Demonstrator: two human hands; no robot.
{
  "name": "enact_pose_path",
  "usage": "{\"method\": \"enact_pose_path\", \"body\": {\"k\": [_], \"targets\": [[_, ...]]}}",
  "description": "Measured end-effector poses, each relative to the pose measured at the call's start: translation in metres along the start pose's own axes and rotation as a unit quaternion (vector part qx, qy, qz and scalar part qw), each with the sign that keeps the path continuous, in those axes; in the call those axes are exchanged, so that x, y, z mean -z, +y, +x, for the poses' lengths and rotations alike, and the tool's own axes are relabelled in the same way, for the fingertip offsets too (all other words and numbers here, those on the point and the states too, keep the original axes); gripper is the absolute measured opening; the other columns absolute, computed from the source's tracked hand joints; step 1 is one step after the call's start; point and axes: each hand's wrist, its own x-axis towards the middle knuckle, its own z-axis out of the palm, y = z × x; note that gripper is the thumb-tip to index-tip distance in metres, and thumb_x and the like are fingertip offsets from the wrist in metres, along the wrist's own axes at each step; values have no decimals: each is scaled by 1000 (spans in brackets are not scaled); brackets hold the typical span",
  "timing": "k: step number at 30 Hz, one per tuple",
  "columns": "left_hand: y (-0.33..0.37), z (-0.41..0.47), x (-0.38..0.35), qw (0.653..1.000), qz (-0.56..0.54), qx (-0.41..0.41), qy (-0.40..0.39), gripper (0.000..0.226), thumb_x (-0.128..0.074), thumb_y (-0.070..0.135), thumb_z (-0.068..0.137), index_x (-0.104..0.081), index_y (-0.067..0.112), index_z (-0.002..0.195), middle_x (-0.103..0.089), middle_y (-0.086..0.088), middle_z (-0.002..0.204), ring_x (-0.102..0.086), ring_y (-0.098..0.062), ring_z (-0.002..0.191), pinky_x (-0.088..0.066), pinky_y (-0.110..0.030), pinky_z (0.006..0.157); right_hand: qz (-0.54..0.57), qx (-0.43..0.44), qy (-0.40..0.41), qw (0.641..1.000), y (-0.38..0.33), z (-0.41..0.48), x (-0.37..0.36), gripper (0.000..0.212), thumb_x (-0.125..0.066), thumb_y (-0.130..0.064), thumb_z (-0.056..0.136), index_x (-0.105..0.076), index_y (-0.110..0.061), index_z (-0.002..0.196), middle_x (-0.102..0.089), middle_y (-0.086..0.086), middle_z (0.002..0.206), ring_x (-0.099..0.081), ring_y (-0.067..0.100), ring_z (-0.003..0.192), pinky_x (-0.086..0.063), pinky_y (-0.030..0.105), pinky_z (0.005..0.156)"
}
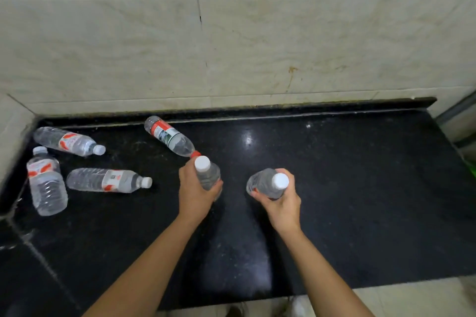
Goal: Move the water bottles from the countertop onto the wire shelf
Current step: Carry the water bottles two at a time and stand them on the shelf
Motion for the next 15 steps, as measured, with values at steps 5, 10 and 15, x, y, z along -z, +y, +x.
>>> {"method": "enact_pose_path", "body": {"k": [5, 10, 15], "targets": [[25, -8, 0, 997, -58, 54, 18, 75, -94, 18, 64, -49, 24, 124, -62, 6, 117, -61, -14, 106, -49, -30, 92, 76, -42, 22, 996, 11, -22, 24, 76, -97, -33, 61, -50, -45, 120, -70, -16, 108, -68, 0, 96, -50, 15, 80], [80, -35, -20, 970, -207, 99, -78, 59, -87, 23, 71, -58, 12, 121, -74, 0, 106, -74, -14, 93, -58, -27, 76, 147, -28, -1, 989, 2, -28, 86, 67, -93, -10, 68, -59, -34, 121, -77, -4, 106, -74, 16, 96, -58, 30, 83], [168, -97, -68, 945, -267, 36, -184, 57, -81, 30, 66, -65, 14, 119, -78, -6, 104, -76, -21, 95, -60, -31, 77, 173, 23, -61, 983, -18, -39, 186, 61, -84, -4, 79, -62, -27, 131, -77, -6, 113, -73, 12, 105, -57, 28, 91]]}}
